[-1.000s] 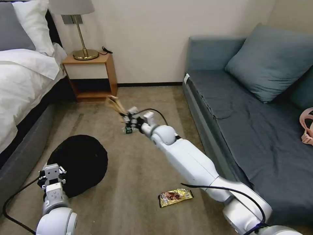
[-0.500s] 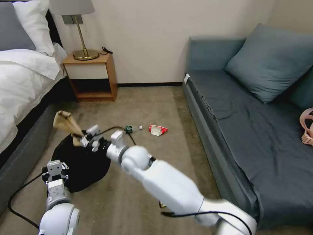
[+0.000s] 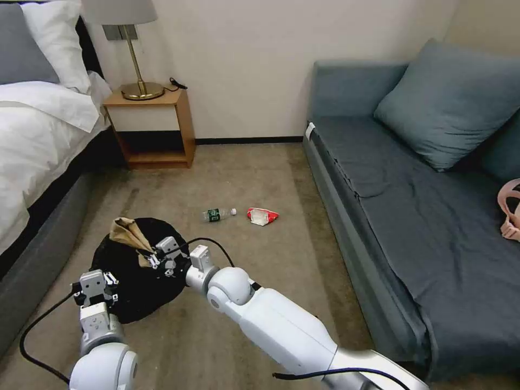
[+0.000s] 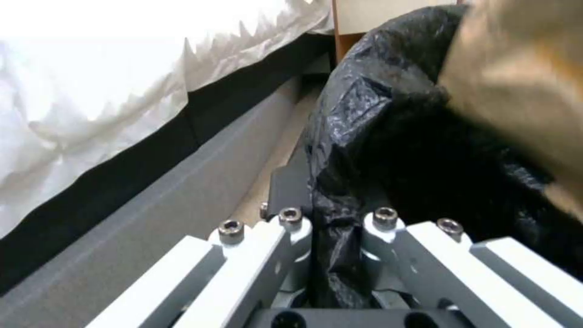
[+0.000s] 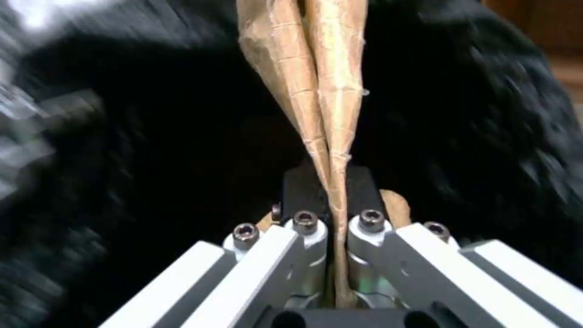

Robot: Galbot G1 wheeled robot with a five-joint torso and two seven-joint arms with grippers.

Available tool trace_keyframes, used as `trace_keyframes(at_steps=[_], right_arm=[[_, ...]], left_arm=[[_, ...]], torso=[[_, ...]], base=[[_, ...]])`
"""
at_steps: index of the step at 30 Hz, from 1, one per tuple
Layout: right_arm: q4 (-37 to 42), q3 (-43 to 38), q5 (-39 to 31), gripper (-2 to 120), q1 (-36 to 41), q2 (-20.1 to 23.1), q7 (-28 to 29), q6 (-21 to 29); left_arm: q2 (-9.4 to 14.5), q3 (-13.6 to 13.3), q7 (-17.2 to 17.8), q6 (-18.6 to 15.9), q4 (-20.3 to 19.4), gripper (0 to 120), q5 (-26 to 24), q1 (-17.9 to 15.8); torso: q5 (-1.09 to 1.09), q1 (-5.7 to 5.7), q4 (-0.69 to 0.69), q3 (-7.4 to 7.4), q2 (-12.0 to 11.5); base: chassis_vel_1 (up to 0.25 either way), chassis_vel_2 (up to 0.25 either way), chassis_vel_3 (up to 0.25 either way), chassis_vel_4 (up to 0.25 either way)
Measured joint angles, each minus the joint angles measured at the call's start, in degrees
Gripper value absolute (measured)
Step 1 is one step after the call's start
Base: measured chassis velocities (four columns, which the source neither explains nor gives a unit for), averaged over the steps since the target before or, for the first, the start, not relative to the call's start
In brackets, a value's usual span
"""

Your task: Pick up the trash bin, then pick up the garbage on the floor and place it into the trash bin.

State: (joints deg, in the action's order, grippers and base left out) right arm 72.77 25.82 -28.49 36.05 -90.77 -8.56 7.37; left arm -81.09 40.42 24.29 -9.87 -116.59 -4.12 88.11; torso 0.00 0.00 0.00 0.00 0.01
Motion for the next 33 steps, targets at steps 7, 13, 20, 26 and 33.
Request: trace_keyframes(at_steps=[7, 13, 20, 26, 33], right_arm=[[-1.4, -0.3, 1.7, 4, 0.9, 0.9, 0.0, -0.4], [-1.4, -0.2, 2.1, 26, 1.0, 0.9, 0.0, -0.4], [-1.3, -0.1, 2.5, 51, 1.0, 1.3, 0.0, -0.4], [-1.4, -0.2, 2.9, 74, 1.2, 1.4, 0.0, -0.5], [-1.2, -1.0, 3.0, 98, 1.2, 1.9, 0.1, -0.5]], left_arm=[[0.0, 0.0, 0.1, 0.0, -0.7, 4, -0.2, 0.2], [0.0, -0.1, 0.0, 0.0, 0.0, 4, -0.3, 0.0], [0.0, 0.0, 0.0, 0.3, 0.9, 4, -0.6, -0.3], [0.2, 0.1, -0.1, 0.4, 1.3, 4, -0.7, -0.4], [0.3, 0.3, -0.1, 0.9, 1.9, 4, -0.8, -0.3]], torso=[[0.00, 0.00, 0.00, 0.00, 0.0], [0.00, 0.00, 0.01, 0.00, 0.0], [0.01, 0.00, 0.00, 0.00, 0.0], [0.00, 0.00, 0.00, 0.00, 0.0], [0.00, 0.00, 0.00, 0.00, 0.0]], base=[[0.000, 0.000, 0.000, 0.000], [0.000, 0.000, 0.000, 0.000], [0.000, 0.000, 0.000, 0.000], [0.000, 0.000, 0.000, 0.000], [0.000, 0.000, 0.000, 0.000]])
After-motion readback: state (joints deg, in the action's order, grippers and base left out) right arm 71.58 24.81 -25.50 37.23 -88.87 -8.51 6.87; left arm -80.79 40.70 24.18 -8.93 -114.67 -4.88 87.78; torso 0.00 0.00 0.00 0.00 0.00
